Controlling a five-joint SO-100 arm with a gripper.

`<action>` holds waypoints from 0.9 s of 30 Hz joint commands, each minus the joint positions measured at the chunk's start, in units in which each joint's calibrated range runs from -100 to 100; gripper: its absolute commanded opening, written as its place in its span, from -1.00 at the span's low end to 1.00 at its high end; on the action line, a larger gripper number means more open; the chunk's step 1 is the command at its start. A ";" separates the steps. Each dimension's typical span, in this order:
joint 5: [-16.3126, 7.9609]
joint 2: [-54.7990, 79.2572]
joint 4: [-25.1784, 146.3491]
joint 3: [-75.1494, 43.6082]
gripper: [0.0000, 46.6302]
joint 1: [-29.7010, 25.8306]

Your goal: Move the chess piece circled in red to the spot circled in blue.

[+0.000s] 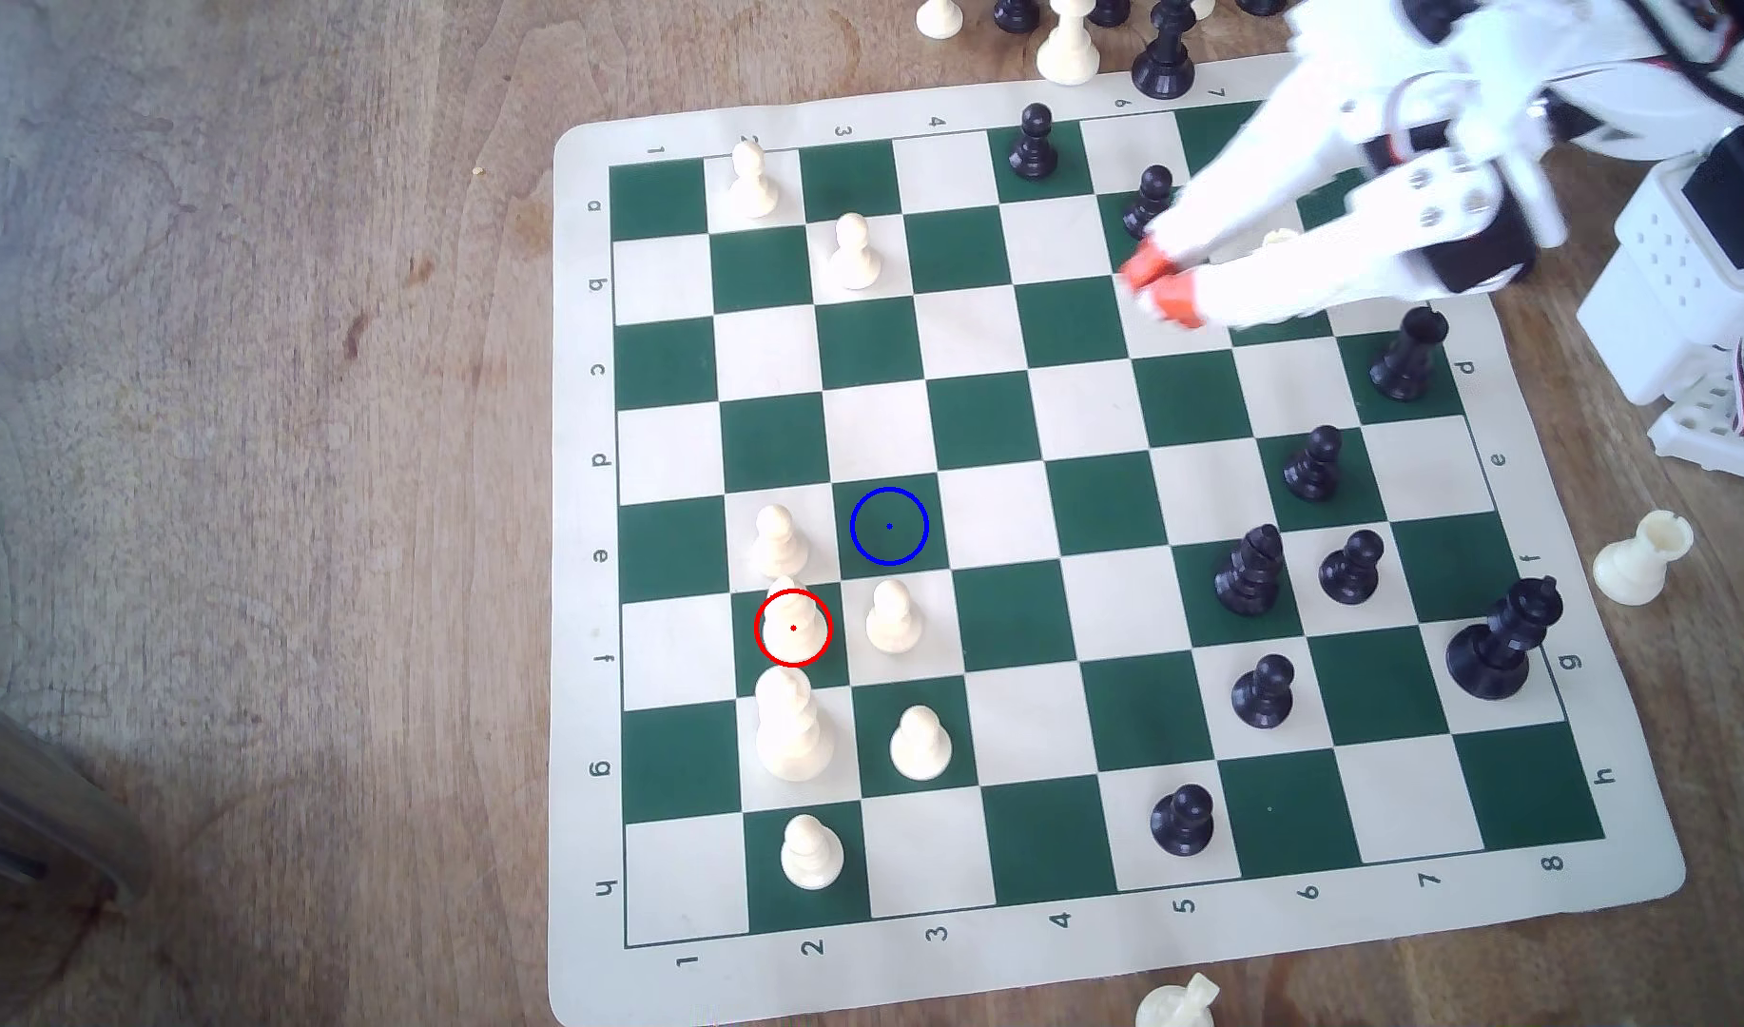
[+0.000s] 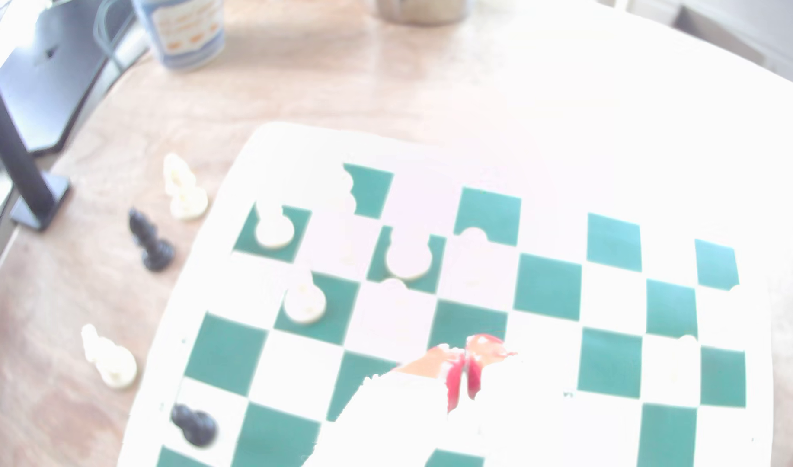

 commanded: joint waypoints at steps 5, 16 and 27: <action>-3.76 32.57 -3.55 -32.15 -0.99 0.51; -5.81 50.14 -2.24 -48.65 -0.95 -1.37; -11.04 60.75 -4.29 -54.09 -0.63 0.51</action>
